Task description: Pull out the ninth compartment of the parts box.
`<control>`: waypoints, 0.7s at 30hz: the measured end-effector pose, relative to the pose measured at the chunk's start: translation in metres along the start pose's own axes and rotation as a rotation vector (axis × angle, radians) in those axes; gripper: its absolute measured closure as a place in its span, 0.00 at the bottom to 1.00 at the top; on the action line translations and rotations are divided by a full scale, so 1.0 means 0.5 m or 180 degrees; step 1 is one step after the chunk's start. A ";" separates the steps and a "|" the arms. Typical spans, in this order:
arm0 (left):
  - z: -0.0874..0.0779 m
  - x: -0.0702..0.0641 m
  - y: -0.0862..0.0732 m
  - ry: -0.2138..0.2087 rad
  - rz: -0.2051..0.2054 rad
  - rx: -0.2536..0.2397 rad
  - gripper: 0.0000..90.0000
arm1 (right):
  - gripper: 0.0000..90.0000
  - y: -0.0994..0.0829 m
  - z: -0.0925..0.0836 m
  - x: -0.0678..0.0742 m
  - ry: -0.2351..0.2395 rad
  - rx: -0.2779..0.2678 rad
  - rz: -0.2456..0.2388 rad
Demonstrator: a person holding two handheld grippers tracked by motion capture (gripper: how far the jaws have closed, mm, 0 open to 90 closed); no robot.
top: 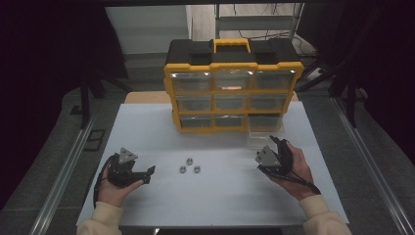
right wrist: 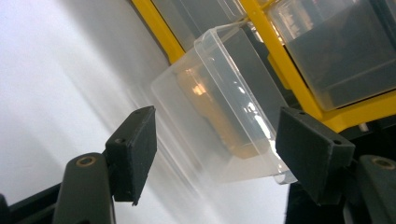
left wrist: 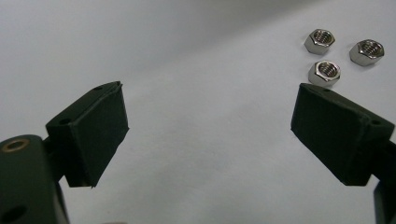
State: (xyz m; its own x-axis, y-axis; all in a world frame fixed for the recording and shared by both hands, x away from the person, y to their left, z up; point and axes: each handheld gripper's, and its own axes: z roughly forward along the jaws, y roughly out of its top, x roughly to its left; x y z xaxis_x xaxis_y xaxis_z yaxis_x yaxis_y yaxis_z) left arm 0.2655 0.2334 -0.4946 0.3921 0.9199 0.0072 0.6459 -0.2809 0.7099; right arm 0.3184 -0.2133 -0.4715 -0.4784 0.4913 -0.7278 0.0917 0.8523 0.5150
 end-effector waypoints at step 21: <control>0.000 -0.001 0.000 0.0004 0.0011 0.0005 0.13 | 0.32 -0.022 -0.029 -0.023 0.0603 -0.0132 0.0919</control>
State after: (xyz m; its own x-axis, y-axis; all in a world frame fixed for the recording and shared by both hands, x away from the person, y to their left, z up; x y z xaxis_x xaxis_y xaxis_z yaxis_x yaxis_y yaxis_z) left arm 0.2654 0.2327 -0.4948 0.3935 0.9193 0.0105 0.6455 -0.2844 0.7088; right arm 0.3103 -0.2310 -0.4623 -0.5919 0.6658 -0.4544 0.2131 0.6729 0.7084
